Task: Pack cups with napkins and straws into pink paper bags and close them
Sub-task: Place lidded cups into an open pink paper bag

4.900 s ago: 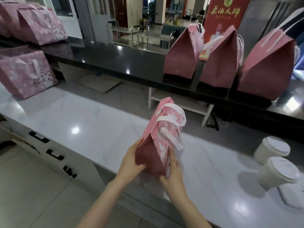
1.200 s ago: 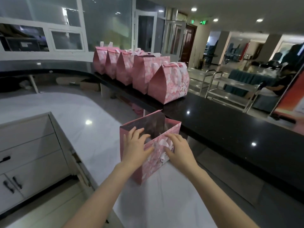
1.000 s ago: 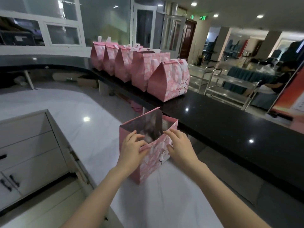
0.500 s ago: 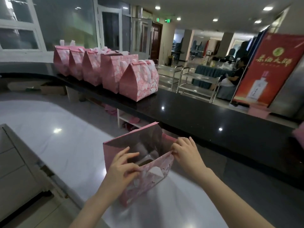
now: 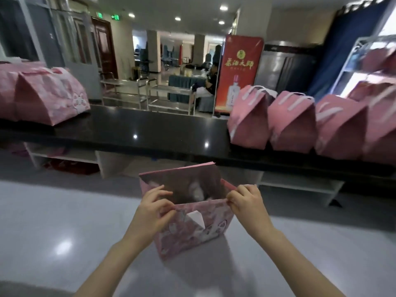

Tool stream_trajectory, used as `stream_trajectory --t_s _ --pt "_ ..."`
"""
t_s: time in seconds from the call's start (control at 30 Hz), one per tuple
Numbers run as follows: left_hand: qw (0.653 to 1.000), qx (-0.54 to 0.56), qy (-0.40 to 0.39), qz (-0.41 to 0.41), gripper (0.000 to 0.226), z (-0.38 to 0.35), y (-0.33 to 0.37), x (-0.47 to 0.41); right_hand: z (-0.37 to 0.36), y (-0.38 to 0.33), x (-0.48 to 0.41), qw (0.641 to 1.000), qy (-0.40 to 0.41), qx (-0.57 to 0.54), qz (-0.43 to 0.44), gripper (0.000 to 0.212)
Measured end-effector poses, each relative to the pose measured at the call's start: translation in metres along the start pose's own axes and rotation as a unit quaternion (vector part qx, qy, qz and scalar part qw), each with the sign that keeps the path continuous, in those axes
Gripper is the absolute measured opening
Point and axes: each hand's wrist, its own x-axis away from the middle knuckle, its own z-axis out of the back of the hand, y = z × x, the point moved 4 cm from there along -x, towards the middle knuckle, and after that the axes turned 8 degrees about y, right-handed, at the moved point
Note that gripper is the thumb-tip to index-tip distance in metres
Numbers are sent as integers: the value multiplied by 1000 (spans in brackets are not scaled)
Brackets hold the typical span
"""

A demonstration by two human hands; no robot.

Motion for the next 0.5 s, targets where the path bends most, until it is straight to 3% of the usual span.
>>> stream_trajectory --t_s 0.27,0.5 --pt "989 72 -82 -103 16 -156 156 5 106 174 106 990 5 60 -124 5" --pt "979 121 -92 -134 14 -272 260 -2 165 293 161 971 18 75 -225 9"
